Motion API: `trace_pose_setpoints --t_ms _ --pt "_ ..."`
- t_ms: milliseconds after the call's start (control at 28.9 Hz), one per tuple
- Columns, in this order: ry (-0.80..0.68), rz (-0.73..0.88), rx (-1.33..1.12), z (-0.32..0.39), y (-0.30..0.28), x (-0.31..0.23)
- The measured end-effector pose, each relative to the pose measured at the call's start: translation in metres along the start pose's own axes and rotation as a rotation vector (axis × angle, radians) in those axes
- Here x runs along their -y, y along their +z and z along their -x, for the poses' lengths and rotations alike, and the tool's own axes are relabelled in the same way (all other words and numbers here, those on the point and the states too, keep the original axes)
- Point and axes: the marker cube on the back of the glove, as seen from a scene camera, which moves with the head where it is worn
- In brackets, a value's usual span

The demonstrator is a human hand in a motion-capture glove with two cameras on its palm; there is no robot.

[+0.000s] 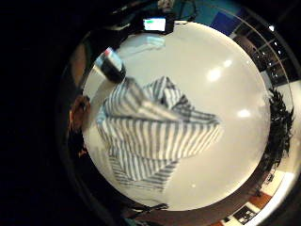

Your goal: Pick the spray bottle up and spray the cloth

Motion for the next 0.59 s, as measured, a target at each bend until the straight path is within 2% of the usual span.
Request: trace_pose_setpoints --t_ms 311,588 --pt "-0.234 0.128 -0.207 0.058 0.031 -0.067" --pt "-0.290 0.144 -0.235 0.078 0.045 -0.087"
